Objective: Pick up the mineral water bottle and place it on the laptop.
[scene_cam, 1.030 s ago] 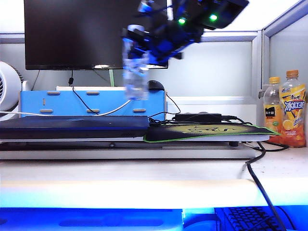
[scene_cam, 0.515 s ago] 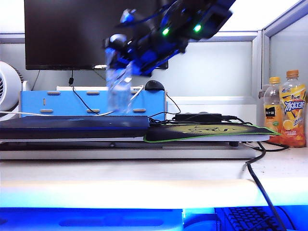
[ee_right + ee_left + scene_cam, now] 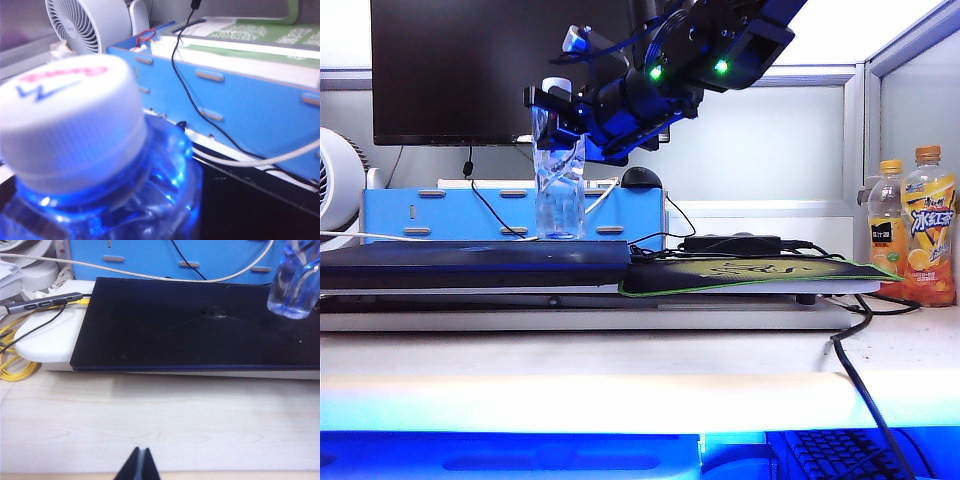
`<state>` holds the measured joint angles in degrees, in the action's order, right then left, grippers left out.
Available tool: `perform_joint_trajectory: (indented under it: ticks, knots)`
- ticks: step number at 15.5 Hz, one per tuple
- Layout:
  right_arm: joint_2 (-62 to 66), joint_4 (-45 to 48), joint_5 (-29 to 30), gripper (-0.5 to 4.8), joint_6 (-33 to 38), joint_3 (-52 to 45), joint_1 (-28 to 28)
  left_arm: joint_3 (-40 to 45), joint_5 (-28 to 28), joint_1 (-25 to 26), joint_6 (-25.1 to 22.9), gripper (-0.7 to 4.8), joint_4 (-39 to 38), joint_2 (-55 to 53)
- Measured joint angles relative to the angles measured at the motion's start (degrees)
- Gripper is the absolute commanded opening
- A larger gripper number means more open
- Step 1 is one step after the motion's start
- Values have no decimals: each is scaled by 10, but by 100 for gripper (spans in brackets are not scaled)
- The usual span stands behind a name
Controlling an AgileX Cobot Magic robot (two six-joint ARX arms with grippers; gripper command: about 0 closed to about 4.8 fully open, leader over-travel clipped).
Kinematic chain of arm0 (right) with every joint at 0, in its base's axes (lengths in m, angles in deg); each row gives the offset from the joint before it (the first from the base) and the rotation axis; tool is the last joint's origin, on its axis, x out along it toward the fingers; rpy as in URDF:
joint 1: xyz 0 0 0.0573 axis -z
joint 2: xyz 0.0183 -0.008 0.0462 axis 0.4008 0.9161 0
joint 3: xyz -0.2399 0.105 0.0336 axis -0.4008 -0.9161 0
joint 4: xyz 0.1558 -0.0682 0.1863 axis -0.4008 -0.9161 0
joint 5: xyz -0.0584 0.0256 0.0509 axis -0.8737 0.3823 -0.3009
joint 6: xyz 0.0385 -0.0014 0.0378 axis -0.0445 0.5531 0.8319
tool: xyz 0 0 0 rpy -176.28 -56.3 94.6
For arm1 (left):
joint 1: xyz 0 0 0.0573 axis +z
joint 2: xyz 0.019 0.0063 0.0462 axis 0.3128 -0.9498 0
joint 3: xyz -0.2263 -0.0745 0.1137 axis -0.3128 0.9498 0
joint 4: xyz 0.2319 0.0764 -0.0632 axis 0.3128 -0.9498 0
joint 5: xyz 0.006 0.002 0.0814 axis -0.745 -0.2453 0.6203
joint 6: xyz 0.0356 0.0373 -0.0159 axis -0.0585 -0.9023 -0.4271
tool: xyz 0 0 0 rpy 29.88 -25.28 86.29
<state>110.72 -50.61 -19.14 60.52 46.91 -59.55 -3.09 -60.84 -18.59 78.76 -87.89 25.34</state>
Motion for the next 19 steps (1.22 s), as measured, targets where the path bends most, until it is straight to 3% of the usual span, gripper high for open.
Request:
perform_joint_trajectory:
  ticks: [7,8,10,11,14,15,17,19]
  knots:
    - [14,-2,1,0,0,1,-2,0,0,0,0,-2,0,0]
    - [16,0,1,39,0,2,-2,0,0,0,0,-2,0,0]
    - [16,2,0,176,0,2,-2,0,0,0,0,-2,0,0]
    - [16,3,0,213,0,2,-2,0,0,0,0,-2,0,0]
    - [17,3,0,217,0,2,-2,0,0,0,0,-2,0,0]
    - [17,3,0,260,0,2,-2,0,0,0,0,-2,0,0]
    - [17,3,-35,426,0,2,-4,0,0,0,0,-2,0,0]
    - [16,7,-63,442,1,4,-4,0,0,0,0,-2,0,0]
